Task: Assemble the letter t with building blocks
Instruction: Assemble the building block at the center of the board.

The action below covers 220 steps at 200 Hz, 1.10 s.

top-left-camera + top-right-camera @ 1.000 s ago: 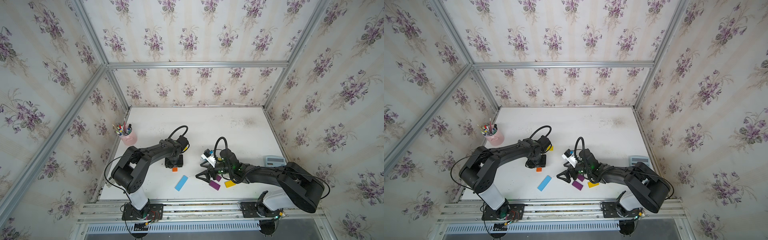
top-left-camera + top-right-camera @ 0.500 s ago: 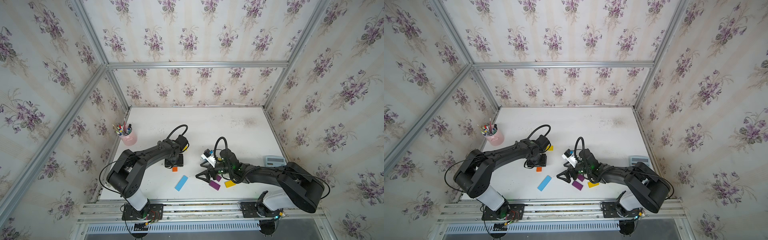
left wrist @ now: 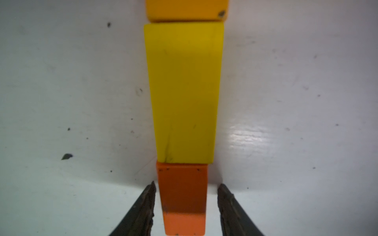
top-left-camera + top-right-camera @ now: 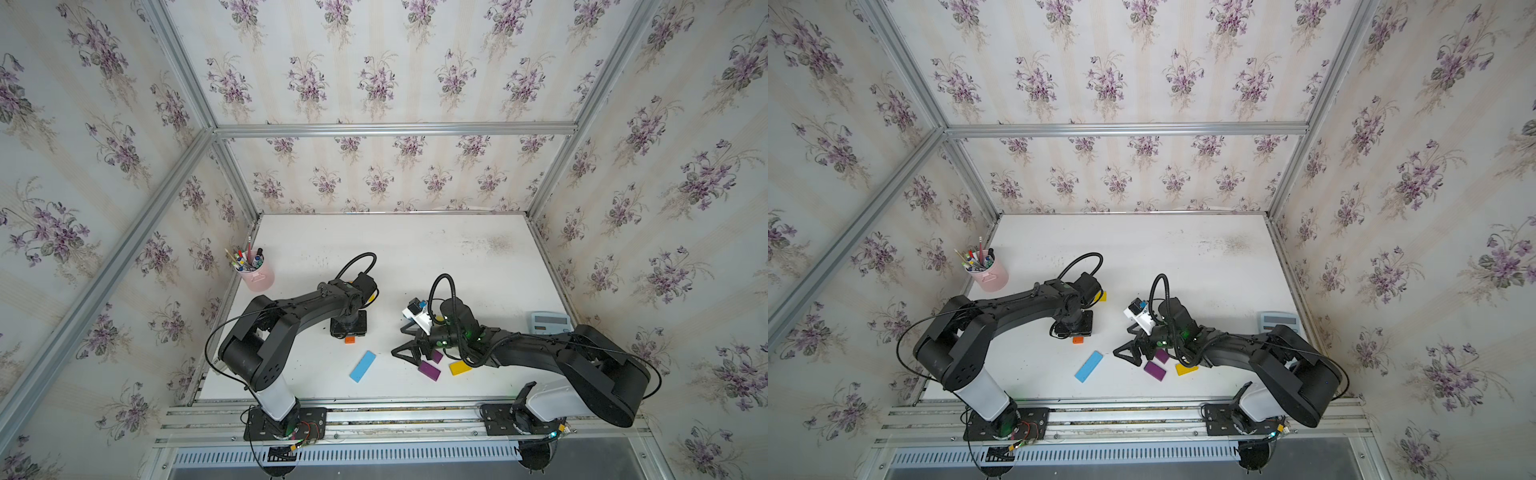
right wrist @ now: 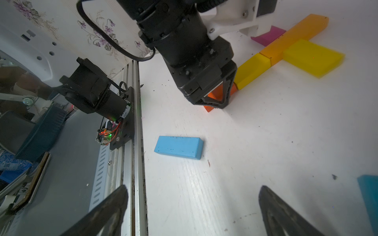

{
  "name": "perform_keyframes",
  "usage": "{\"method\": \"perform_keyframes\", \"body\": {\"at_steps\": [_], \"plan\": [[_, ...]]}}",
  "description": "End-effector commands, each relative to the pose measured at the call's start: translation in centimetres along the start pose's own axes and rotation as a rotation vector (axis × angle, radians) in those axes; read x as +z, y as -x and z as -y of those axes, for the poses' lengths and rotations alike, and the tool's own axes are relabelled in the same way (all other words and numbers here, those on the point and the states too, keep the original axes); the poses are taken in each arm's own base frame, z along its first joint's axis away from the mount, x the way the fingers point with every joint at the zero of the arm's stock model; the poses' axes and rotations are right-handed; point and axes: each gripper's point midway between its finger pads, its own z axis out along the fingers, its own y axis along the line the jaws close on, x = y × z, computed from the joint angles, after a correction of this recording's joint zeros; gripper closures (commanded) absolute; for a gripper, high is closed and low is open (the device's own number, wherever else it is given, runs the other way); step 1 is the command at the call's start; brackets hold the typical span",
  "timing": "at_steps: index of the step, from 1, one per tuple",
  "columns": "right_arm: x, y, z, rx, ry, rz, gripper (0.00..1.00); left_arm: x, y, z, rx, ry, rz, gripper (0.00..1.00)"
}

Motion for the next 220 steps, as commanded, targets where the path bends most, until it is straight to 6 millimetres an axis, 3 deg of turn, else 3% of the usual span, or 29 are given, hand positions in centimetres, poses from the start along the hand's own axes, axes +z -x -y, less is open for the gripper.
{"method": "perform_keyframes", "body": {"at_steps": [1, 149, 204, 220], "plan": [[0.0, 0.3, -0.3, -0.016, 0.014, 0.007, 0.01, 0.1, 0.1, 0.0, -0.008, 0.008, 0.001, 0.49], [0.2, 0.1, -0.3, -0.011, 0.021, 0.000, 0.01, 0.4, 0.2, -0.6, -0.006, 0.054, -0.010, 0.54], [0.1, 0.2, -0.3, -0.014, 0.022, 0.001, 0.01, -0.1, 0.4, -0.9, -0.004, 0.065, 0.005, 0.45], [0.1, 0.2, -0.3, -0.015, 0.020, 0.000, 0.01, -0.9, 0.7, -0.8, 0.007, 0.049, 0.035, 0.34]]}}
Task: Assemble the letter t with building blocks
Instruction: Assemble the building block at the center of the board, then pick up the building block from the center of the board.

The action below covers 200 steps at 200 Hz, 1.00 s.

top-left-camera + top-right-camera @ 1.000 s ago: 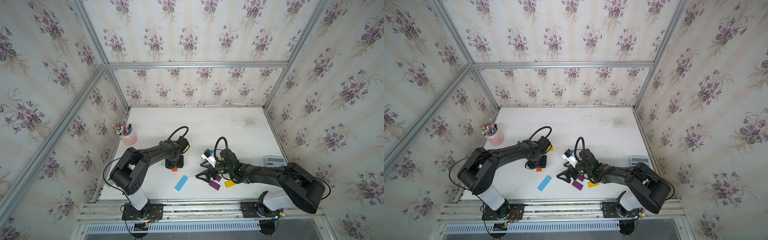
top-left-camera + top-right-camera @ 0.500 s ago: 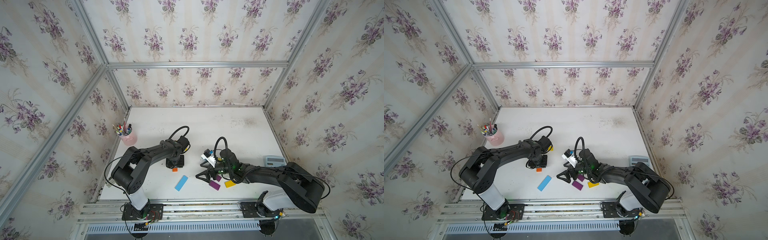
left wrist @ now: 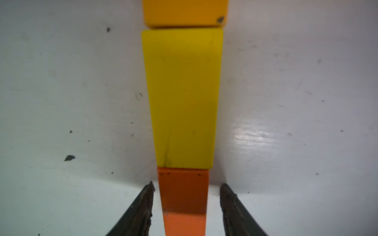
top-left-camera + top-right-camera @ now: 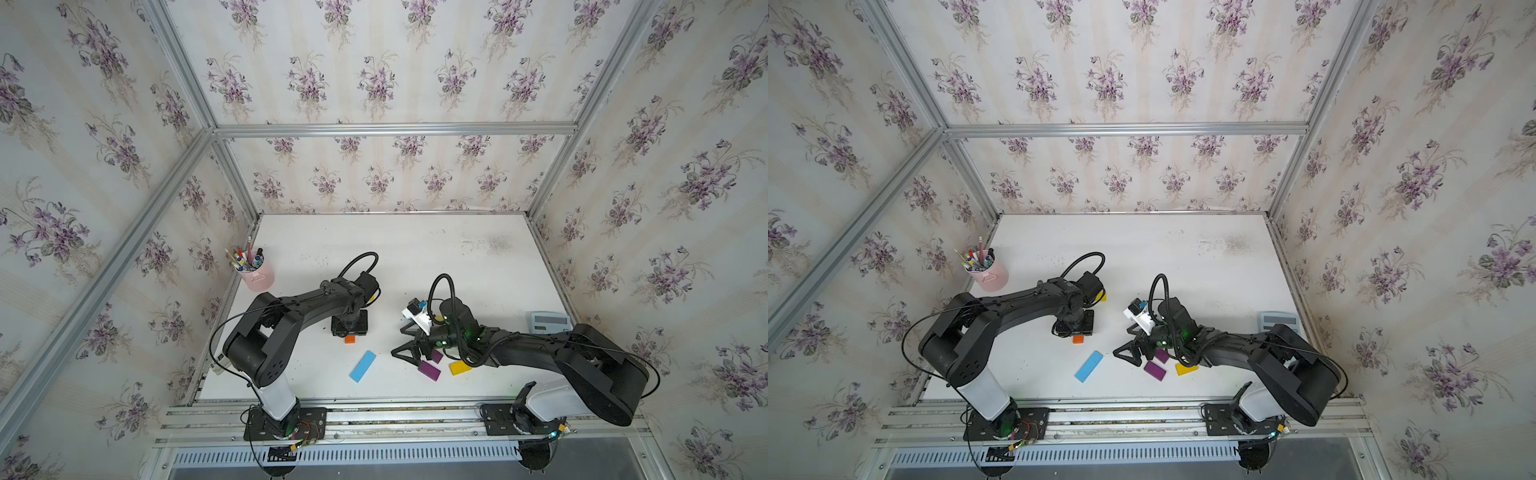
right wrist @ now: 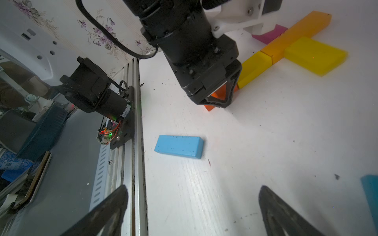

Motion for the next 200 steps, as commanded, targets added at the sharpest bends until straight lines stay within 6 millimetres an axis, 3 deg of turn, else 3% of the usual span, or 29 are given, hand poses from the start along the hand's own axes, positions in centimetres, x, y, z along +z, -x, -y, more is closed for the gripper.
{"method": "perform_keyframes", "body": {"at_steps": [1, 45, 83, 118, 141, 200], "plan": [[0.0, 0.3, -0.3, -0.017, 0.017, 0.005, 0.01, -0.8, 0.5, -0.5, 0.008, 0.015, 0.041, 0.33], [0.0, 0.2, -0.1, -0.020, 0.002, -0.004, 0.01, -4.8, 1.6, 0.0, 0.077, -0.086, 0.180, 0.25], [-0.8, 0.5, -0.2, -0.047, -0.035, 0.006, 0.01, -8.1, 0.5, 0.9, 0.186, -0.208, 0.242, 0.23], [-0.9, -0.1, -2.7, -0.187, -0.069, -0.058, 0.00, -7.8, -2.2, 2.5, 0.315, -0.264, 0.223, 0.22], [-1.3, -0.6, -3.8, -0.188, -0.055, -0.049, 0.00, -7.1, -3.8, 4.1, 0.395, -0.258, 0.211, 0.22], [-3.9, -2.7, -5.1, -0.195, -0.033, 0.036, 0.00, -4.8, -6.9, 5.5, 0.496, -0.176, 0.186, 0.23]]}}
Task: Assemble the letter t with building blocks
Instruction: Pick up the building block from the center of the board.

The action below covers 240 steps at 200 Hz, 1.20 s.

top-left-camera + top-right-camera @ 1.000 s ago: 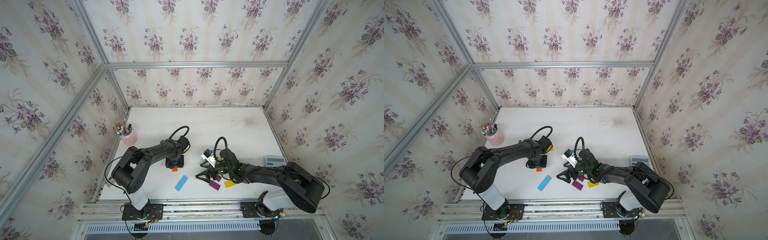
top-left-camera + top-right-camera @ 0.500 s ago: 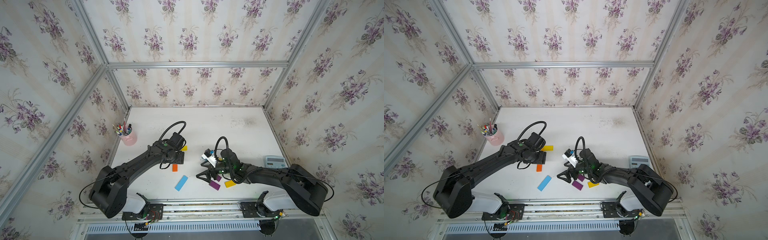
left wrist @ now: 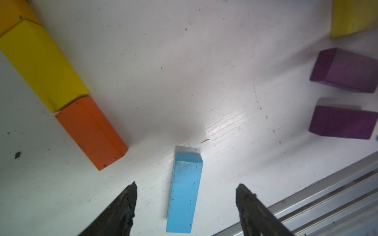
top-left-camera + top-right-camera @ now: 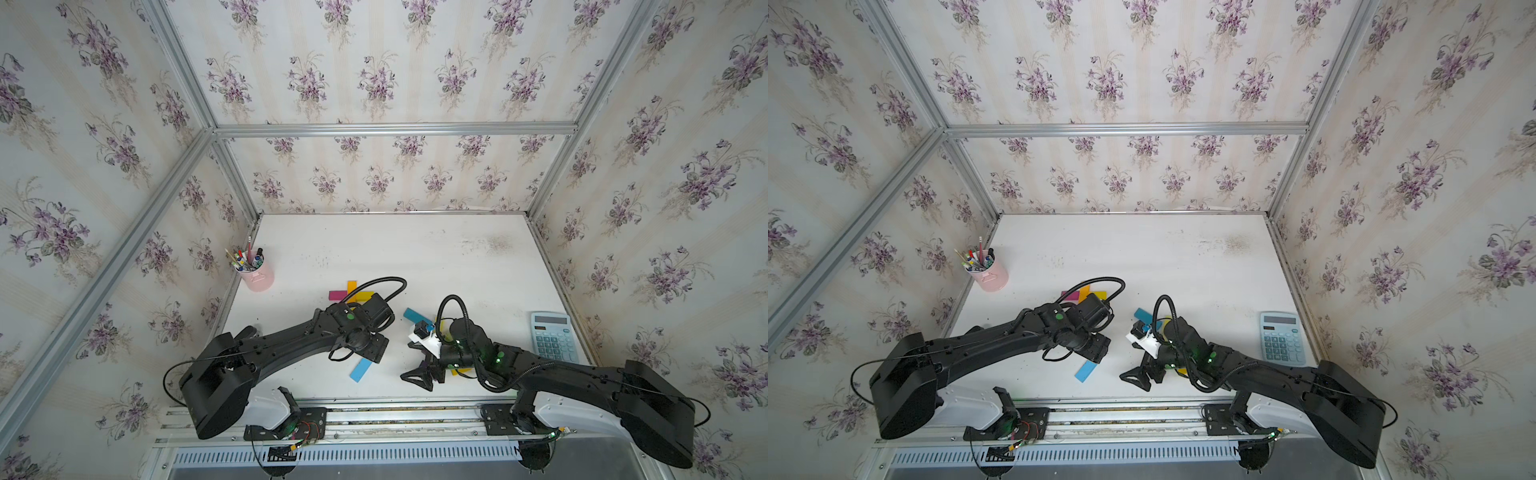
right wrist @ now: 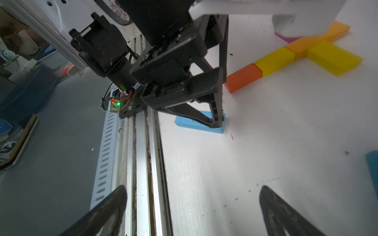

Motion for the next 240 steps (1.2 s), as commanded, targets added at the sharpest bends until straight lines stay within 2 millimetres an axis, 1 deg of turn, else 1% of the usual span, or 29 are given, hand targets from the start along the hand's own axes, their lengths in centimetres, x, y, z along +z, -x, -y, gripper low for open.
{"method": "perform_keyframes", "body": {"at_steps": [1, 21, 38, 60, 74, 86, 116, 119, 124, 170, 192, 234, 236, 240], "plan": [[-0.9, 0.4, -0.3, -0.011, -0.005, 0.061, 0.00, 0.5, -0.4, 0.0, 0.001, 0.026, 0.009, 0.24], [-1.7, 0.4, -0.5, -0.027, -0.012, 0.115, 0.00, 1.0, -1.5, 0.0, -0.013, 0.029, -0.022, 0.25], [-2.2, 0.8, -0.6, -0.041, -0.019, 0.147, 0.00, 1.3, -2.4, 0.2, -0.014, 0.027, -0.038, 0.25], [-2.1, 0.6, -0.8, -0.040, -0.006, 0.142, 0.00, 1.7, -3.4, 0.2, -0.023, 0.027, -0.055, 0.26], [-1.9, 0.5, -1.2, -0.041, 0.025, 0.132, 0.00, 1.9, -3.8, 0.2, -0.019, 0.036, -0.061, 0.26], [-1.8, 0.3, -1.5, -0.043, 0.047, 0.126, 0.00, 2.0, -4.0, 0.1, -0.016, 0.045, -0.064, 0.27], [-1.3, 0.0, -1.4, -0.039, 0.053, 0.097, 0.00, 2.3, -4.0, 0.0, -0.013, 0.059, -0.058, 0.28], [-1.2, 0.0, -1.4, -0.039, 0.057, 0.095, 0.00, 2.9, -4.3, -0.2, -0.012, 0.074, -0.081, 0.29], [-1.2, -0.1, -1.6, -0.039, 0.064, 0.091, 0.00, 3.0, -4.4, -0.2, -0.011, 0.082, -0.087, 0.30], [-1.4, 0.1, -1.8, -0.049, 0.070, 0.108, 0.00, 3.8, -4.2, -0.5, -0.005, 0.118, -0.097, 0.34], [-1.5, 0.1, -1.8, -0.049, 0.072, 0.110, 0.00, 4.0, -4.0, -0.3, -0.010, 0.111, -0.100, 0.39], [-1.4, 0.1, -1.8, -0.049, 0.074, 0.106, 0.00, 4.1, -4.7, -0.9, -0.021, 0.137, -0.115, 0.44], [-1.4, 0.0, -1.8, -0.048, 0.074, 0.105, 0.00, 4.1, -4.7, -0.9, -0.022, 0.137, -0.115, 0.47], [-1.4, 0.1, -1.8, -0.048, 0.074, 0.106, 0.00, 4.1, -4.7, -0.9, -0.023, 0.137, -0.115, 0.49]]}}
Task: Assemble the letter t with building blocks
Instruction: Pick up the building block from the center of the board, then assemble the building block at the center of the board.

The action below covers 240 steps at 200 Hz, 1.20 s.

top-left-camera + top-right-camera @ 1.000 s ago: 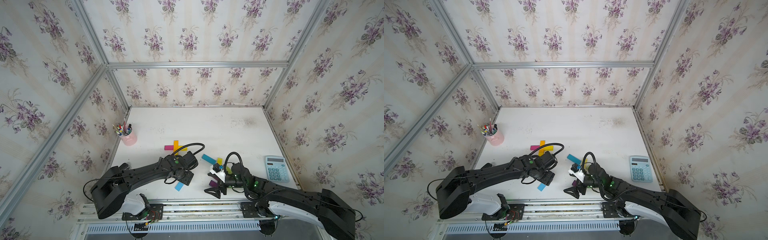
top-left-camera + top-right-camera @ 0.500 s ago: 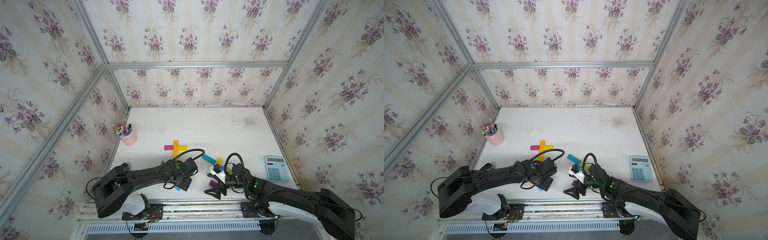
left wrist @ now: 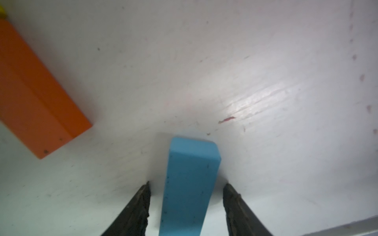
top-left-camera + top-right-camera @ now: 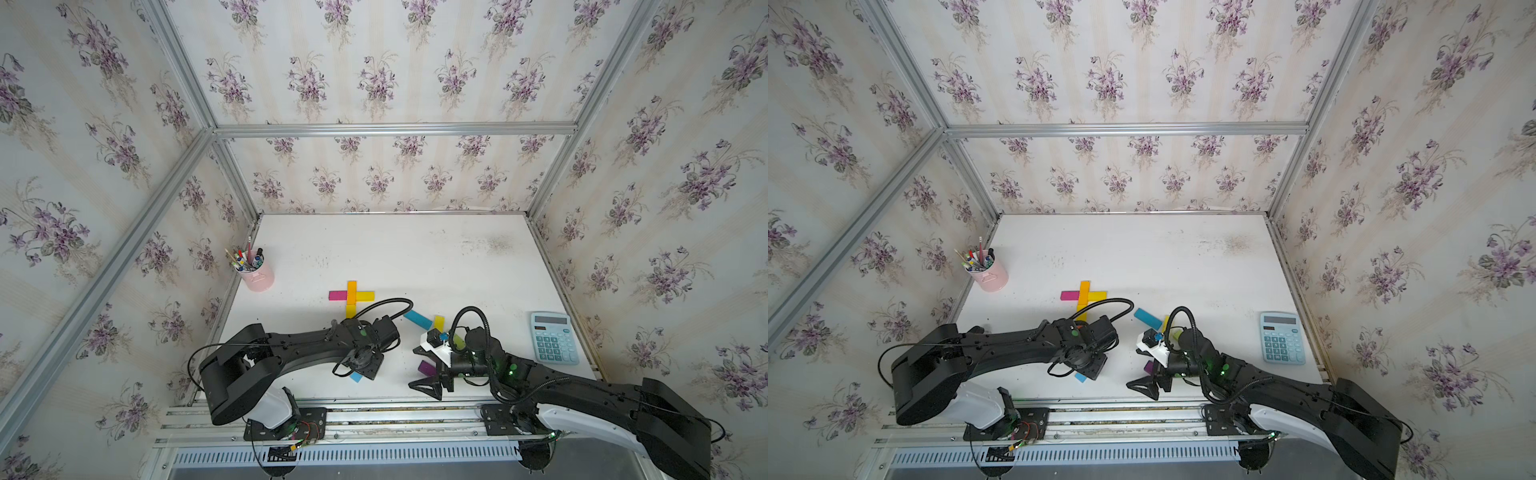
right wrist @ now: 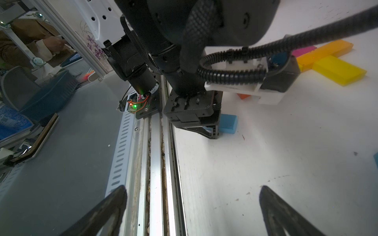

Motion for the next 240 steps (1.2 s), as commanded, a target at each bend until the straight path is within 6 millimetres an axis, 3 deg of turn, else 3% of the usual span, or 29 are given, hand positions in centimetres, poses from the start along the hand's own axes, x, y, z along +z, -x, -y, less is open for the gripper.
{"method": "perform_keyframes", "body": {"at_steps": [1, 22, 39, 87, 118, 148, 173, 199, 222, 240], "plan": [[0.0, 0.5, -0.3, -0.020, 0.016, 0.018, 0.00, 0.3, -0.4, -1.0, -0.017, 0.045, -0.004, 0.50], [0.1, 0.4, -0.3, -0.017, 0.020, 0.012, 0.00, 0.5, -0.6, -1.1, -0.023, 0.051, -0.010, 0.57], [0.1, 0.4, -0.3, -0.016, 0.019, 0.012, 0.00, 0.6, -0.7, -1.2, -0.024, 0.058, -0.019, 0.72], [0.0, 0.5, -0.2, -0.022, 0.008, 0.017, 0.00, -1.1, -0.4, -1.0, -0.010, 0.034, 0.000, 0.73], [-0.2, 0.8, 0.2, -0.026, -0.019, 0.025, 0.00, -5.5, 1.9, -0.7, 0.040, -0.014, 0.102, 0.75], [0.2, 0.9, 0.3, -0.006, -0.019, 0.004, 0.00, -8.4, 4.3, -0.8, 0.109, -0.072, 0.177, 0.74], [0.4, 1.5, 1.6, 0.054, -0.031, -0.014, 0.00, -10.3, 6.8, -1.1, 0.174, -0.106, 0.199, 0.76], [-0.7, 3.3, 4.3, 0.138, -0.089, 0.032, 0.00, -11.8, 9.0, -1.4, 0.305, -0.087, 0.227, 0.76], [-1.8, 4.8, 6.6, 0.166, -0.169, 0.057, 0.00, -10.3, 9.8, -0.6, 0.433, -0.111, 0.193, 0.77], [-1.8, 5.6, 7.0, 0.141, -0.184, 0.051, 0.00, -9.3, 10.0, -0.1, 0.555, -0.117, 0.206, 0.77]]}}
